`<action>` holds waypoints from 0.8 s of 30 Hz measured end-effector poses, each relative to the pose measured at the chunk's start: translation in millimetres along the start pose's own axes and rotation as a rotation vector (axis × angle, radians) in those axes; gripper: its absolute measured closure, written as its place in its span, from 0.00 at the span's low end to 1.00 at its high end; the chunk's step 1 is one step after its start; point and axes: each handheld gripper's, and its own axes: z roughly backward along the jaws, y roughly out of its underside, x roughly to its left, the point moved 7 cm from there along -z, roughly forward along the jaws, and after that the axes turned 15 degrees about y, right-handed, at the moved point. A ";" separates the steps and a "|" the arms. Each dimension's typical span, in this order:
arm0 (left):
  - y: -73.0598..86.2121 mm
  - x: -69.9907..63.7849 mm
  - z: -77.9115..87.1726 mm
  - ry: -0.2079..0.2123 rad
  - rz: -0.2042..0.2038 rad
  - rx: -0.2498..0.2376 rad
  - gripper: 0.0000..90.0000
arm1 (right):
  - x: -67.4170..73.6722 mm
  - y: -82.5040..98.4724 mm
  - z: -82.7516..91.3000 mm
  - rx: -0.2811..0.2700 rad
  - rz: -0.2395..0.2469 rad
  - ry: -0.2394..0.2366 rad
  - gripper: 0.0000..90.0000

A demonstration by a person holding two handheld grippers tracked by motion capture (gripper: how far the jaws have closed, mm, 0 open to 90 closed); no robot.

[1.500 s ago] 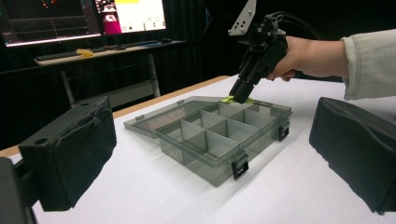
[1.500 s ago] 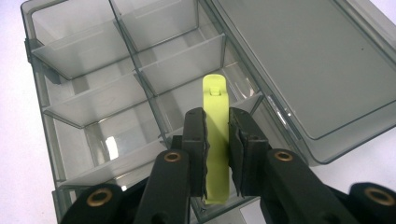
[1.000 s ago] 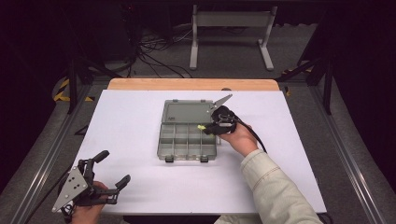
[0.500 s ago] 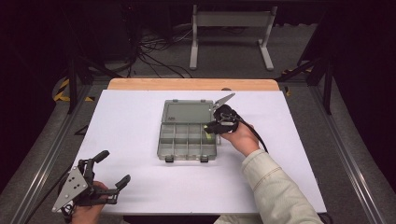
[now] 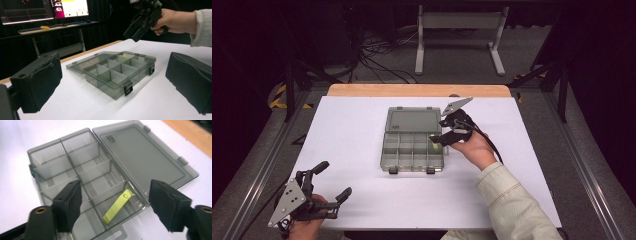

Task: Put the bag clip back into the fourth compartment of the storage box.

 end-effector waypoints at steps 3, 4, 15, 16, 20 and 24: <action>0.0 -0.1 -0.3 0.002 0.002 0.001 0.01 | 1.5 -2.5 14.0 -0.031 -0.001 0.010 0.26; 0.0 -0.1 -0.3 0.002 0.002 0.001 0.01 | 2.0 -3.3 20.2 -0.047 -0.001 0.015 0.26; -0.3 0.3 0.2 -0.003 0.002 -0.001 0.01 | 3.5 0.7 70.2 -0.164 -0.021 0.063 0.15; -0.4 0.3 0.2 -0.004 0.001 -0.002 0.01 | 3.4 2.1 73.9 -0.169 -0.023 0.068 0.14; -0.3 0.4 0.4 -0.004 0.002 -0.001 0.01 | 3.0 6.7 84.3 -0.189 -0.029 0.081 0.13; -0.6 0.5 0.6 -0.006 0.003 -0.004 0.01 | 2.1 14.9 98.2 -0.216 -0.042 0.104 0.11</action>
